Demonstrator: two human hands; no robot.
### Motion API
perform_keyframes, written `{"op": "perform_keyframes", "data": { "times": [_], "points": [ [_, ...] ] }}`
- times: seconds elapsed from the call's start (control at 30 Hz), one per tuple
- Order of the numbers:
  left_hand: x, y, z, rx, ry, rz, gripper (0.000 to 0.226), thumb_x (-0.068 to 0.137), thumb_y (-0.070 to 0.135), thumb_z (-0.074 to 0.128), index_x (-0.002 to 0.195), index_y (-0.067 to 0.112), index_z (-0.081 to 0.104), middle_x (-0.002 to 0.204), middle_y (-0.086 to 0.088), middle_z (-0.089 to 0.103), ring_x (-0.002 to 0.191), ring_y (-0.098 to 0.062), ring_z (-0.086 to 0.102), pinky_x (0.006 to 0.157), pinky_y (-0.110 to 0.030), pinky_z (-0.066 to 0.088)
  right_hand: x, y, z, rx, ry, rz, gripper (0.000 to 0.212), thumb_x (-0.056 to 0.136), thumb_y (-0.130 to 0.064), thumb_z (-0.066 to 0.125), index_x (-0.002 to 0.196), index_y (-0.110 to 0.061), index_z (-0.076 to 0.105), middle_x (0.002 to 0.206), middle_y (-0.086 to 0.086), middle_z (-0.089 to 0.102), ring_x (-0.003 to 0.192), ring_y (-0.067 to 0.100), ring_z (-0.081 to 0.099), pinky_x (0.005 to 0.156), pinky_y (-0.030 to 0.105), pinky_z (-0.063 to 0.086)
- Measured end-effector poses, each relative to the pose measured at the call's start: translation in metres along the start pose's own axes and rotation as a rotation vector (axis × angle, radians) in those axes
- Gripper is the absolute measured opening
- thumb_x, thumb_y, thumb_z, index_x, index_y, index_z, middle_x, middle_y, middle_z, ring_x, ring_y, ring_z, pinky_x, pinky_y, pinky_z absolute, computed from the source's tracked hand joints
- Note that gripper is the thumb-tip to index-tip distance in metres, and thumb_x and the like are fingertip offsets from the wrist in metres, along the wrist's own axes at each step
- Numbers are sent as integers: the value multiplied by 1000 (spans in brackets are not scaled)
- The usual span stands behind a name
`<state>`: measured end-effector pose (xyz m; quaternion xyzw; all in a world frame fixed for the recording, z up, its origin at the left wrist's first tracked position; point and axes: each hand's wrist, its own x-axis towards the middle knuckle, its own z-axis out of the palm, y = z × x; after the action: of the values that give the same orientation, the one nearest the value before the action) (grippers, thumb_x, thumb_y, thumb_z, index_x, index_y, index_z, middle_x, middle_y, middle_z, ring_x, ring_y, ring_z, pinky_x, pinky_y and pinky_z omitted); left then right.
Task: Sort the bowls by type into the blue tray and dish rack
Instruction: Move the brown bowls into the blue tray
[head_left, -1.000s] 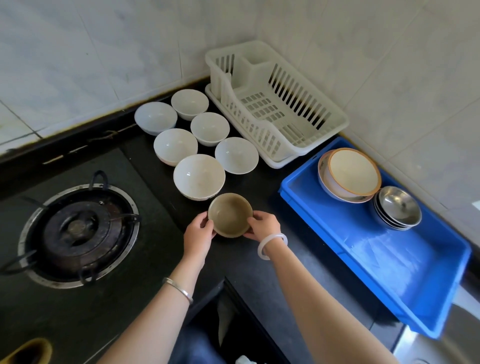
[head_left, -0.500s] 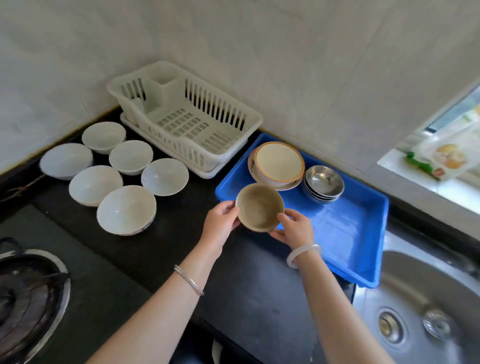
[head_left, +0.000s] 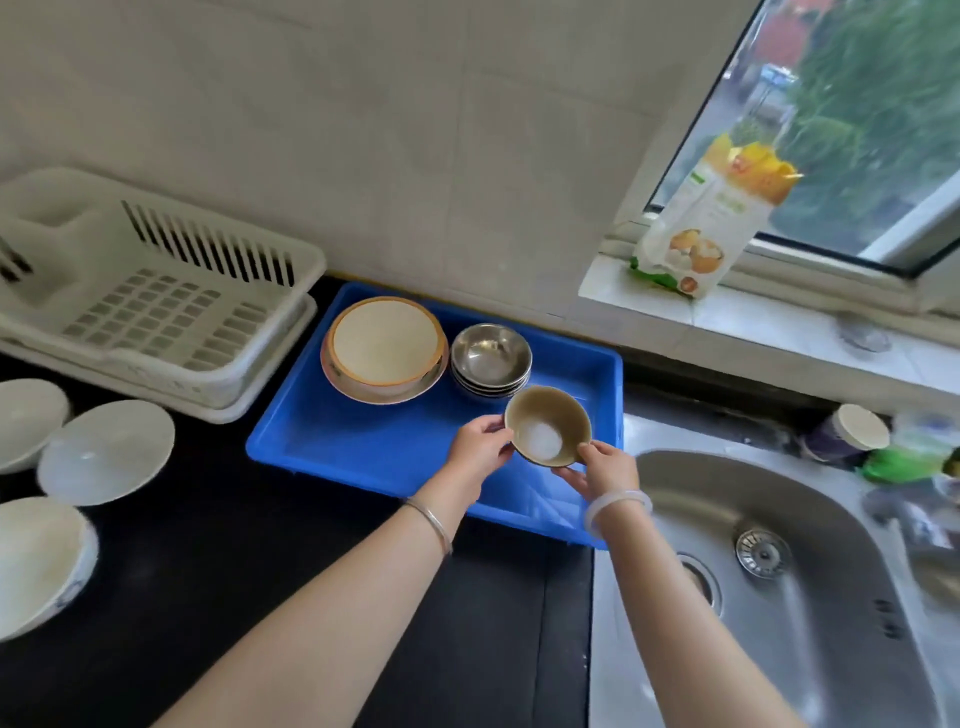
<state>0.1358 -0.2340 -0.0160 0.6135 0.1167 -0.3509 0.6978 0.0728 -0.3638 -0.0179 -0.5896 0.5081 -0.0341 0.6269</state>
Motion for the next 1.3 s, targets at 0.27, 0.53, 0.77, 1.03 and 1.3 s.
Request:
{"op": "perform_keyframes", "data": {
  "times": [0.27, 0.53, 0.77, 1.03, 1.3],
  "points": [
    [52, -8, 39, -30, 32, -1, 22, 91, 2, 50, 108, 10, 61, 102, -11, 61, 96, -21, 57, 78, -23, 51, 46, -10, 0, -110, 108, 49, 32, 85, 4, 47, 60, -14, 54, 58, 1, 57, 51, 13, 62, 57, 18, 49],
    [89, -14, 55, -114, 46, -20, 32, 95, 2, 42, 123, 8, 56, 94, -3, 61, 97, -17, 55, 81, -24, 48, 77, -17, 13, -138, 119, 41, 26, 87, 4, 42, 93, -7, 64, 79, 11, 63, 58, 19, 56, 65, 28, 41],
    [105, -19, 64, -217, 63, -34, 33, 97, 5, 40, 129, 6, 50, 95, -3, 59, 97, -16, 54, 79, -24, 48, 98, -20, 21, -110, 118, 62, 28, 87, 2, 53, 112, -5, 62, 88, 8, 64, 61, 14, 50, 58, 25, 39],
    [115, -23, 74, -271, 134, -22, 32, 98, 10, 41, 128, 4, 50, 119, -14, 57, 120, -28, 52, 93, -29, 44, 108, -22, 23, -61, 100, 50, 33, 88, -3, 53, 120, -11, 58, 83, 1, 61, 58, 4, 49, 68, 28, 38],
    [115, -23, 75, -276, 164, -35, 33, 98, 11, 41, 129, 3, 50, 127, -16, 56, 121, -29, 52, 92, -29, 44, 109, -20, 24, 25, 76, 42, 36, 88, -4, 54, 124, -9, 55, 104, 8, 65, 67, 11, 55, 64, 19, 43]
  ]
}}
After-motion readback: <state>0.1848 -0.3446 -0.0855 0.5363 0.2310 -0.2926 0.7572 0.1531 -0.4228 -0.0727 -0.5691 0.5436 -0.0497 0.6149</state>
